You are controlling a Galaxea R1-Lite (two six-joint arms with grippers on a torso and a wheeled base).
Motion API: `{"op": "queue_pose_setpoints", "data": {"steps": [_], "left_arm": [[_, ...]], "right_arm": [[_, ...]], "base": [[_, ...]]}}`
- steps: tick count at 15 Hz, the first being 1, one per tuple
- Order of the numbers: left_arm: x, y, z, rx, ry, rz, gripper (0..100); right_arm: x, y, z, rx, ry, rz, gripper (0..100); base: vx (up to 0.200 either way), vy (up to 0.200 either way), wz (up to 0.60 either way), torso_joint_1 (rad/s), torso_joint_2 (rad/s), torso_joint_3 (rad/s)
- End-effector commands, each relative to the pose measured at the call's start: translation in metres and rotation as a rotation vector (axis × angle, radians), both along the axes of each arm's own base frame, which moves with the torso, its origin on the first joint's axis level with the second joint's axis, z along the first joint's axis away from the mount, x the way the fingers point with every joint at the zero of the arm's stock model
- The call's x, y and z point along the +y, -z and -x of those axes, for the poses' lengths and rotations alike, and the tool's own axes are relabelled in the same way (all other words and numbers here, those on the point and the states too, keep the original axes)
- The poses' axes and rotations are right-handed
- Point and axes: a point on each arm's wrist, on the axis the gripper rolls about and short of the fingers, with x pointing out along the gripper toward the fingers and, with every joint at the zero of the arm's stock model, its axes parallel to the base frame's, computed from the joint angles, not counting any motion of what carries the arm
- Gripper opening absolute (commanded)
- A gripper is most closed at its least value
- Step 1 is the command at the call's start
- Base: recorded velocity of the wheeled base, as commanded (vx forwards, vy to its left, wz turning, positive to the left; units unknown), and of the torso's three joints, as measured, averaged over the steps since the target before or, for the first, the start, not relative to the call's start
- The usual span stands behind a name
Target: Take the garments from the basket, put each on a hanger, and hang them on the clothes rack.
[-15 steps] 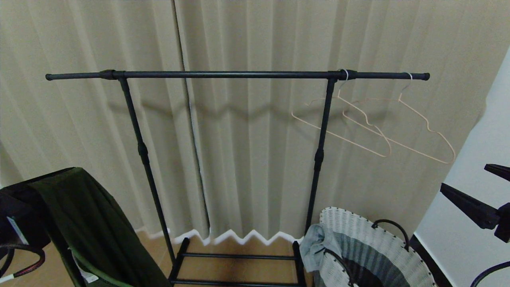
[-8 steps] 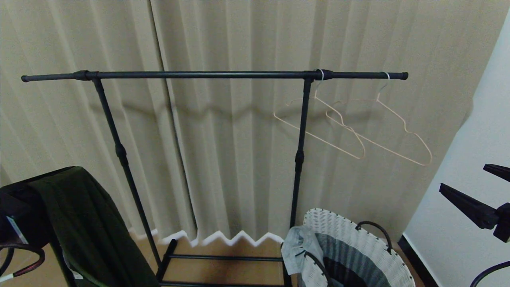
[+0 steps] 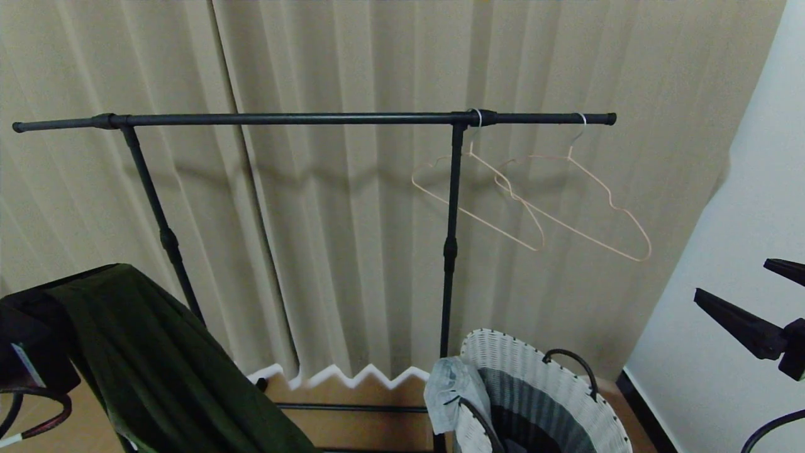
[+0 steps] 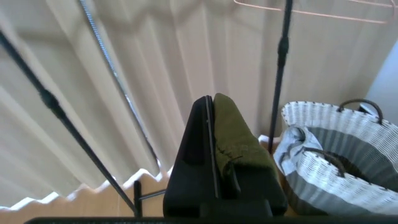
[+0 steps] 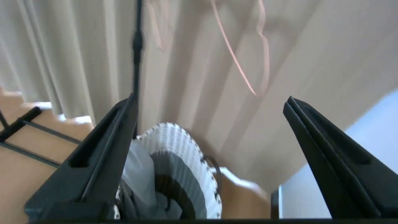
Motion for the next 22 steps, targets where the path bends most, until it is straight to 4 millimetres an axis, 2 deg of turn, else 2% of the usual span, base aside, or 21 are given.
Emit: {"op": "queue_pose_setpoints", "data": {"steps": [1, 12, 17, 18, 22], "left_arm": [[0.0, 0.0, -0.002, 0.007, -0.001, 0.001, 0], [-0.002, 0.004, -0.007, 0.032, 0.004, -0.008, 0], [-0.005, 0.006, -0.01, 0.046, 0.026, -0.013, 0], [-0.006, 0.008, -0.01, 0.054, 0.029, -0.015, 0], [-0.007, 0.007, -0.008, 0.049, 0.041, -0.014, 0]], "right_arm": [[0.0, -0.001, -0.005, 0.004, -0.001, 0.0, 100], [-0.001, -0.003, -0.01, 0.008, 0.006, 0.0, 100], [-0.015, -0.01, -0.037, 0.039, 0.078, -0.001, 100], [-0.02, -0.017, -0.049, 0.055, 0.093, -0.004, 100], [-0.029, -0.042, -0.072, 0.176, 0.113, -0.021, 100]], "base": [[0.0, 0.0, 0.0, 0.0, 0.0, 0.0], [0.2, 0.0, 0.0, 0.005, 0.0, 0.002], [0.04, 0.0, 0.0, 0.002, 0.0, 0.0], [0.0, 0.0, 0.0, 0.0, 0.0, 0.0], [0.0, 0.0, 0.0, 0.0, 0.0, 0.0]]}}
